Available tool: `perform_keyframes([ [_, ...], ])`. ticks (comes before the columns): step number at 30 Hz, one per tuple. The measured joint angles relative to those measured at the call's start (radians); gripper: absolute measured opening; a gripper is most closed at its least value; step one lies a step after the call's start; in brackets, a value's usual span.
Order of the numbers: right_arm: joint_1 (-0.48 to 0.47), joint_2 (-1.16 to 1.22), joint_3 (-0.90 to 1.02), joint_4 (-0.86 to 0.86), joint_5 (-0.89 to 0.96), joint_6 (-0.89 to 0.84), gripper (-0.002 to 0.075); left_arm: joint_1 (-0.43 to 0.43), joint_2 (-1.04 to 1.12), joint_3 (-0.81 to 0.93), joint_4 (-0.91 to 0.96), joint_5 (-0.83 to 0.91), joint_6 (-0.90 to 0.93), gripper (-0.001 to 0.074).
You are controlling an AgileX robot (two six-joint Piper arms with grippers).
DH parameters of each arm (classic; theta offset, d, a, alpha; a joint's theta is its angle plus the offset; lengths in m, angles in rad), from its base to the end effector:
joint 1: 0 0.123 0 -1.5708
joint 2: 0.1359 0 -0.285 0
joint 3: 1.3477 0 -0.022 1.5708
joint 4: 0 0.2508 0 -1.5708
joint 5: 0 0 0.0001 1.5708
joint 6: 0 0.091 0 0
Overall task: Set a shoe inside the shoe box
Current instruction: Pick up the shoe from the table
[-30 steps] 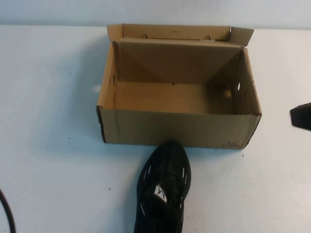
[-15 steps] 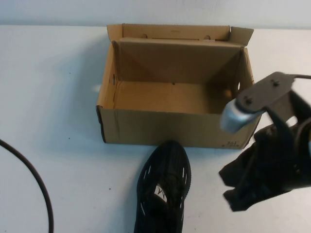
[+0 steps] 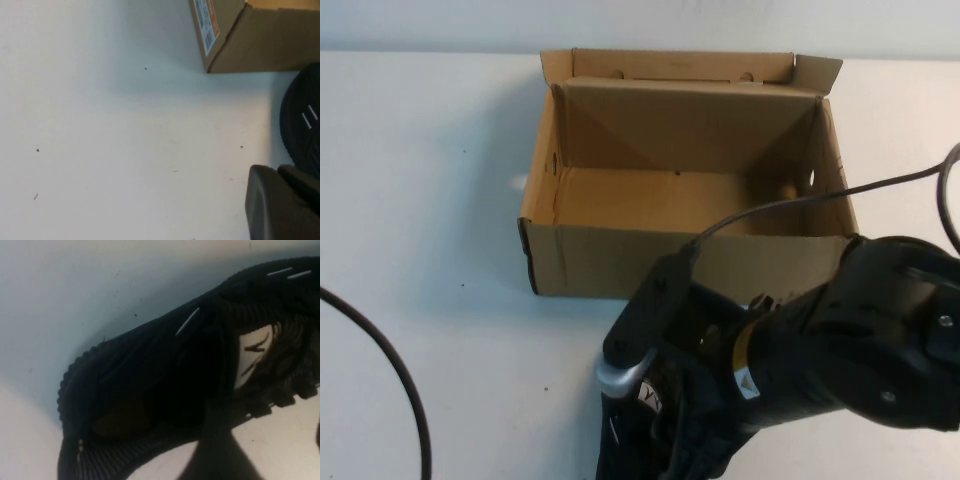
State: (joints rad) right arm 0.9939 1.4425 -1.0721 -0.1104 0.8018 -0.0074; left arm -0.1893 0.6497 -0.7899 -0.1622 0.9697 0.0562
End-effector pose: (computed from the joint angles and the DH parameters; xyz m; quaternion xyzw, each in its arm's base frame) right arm 0.1651 0.2405 0.2789 -0.4895 0.8369 0.0717 0.2341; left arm 0.1005 -0.0316 0.3419 0.0968 0.9074 -0.1061 0.3950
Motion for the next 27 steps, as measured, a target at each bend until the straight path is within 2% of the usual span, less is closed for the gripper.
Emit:
perform_keyframes([
  [2, 0.001, 0.023, -0.010, 0.000, -0.008, -0.003, 0.0450, 0.000, 0.000, 0.000, 0.000, 0.006, 0.002, -0.0002],
  [4, 0.001, 0.040, -0.017, 0.000, -0.024, -0.016, 0.0483, 0.000, 0.000, 0.000, 0.000, 0.009, 0.002, -0.0002],
  [10, 0.001, 0.100, -0.019, -0.016, -0.083, -0.110, 0.0467, 0.000, 0.000, 0.000, 0.000, 0.015, 0.004, -0.0002],
  [12, 0.001, 0.123, -0.019, -0.054, -0.091, -0.135, 0.0431, 0.000, 0.000, 0.000, 0.000, 0.015, 0.004, -0.0002],
  [15, 0.001, 0.145, -0.019, -0.109, -0.093, -0.145, 0.0337, 0.000, 0.000, 0.000, 0.000, 0.024, 0.008, -0.0002],
  [20, 0.002, 0.147, -0.019, -0.124, -0.119, -0.147, 0.0084, 0.000, 0.000, 0.000, 0.002, 0.032, 0.010, -0.0002],
  [23, 0.002, 0.147, -0.021, -0.101, -0.150, -0.147, 0.0023, 0.000, 0.000, 0.000, 0.002, 0.032, 0.012, -0.0002],
  [27, 0.002, 0.149, -0.047, 0.012, -0.166, -0.147, 0.0006, 0.000, 0.000, 0.000, 0.004, 0.039, 0.037, -0.0002],
])
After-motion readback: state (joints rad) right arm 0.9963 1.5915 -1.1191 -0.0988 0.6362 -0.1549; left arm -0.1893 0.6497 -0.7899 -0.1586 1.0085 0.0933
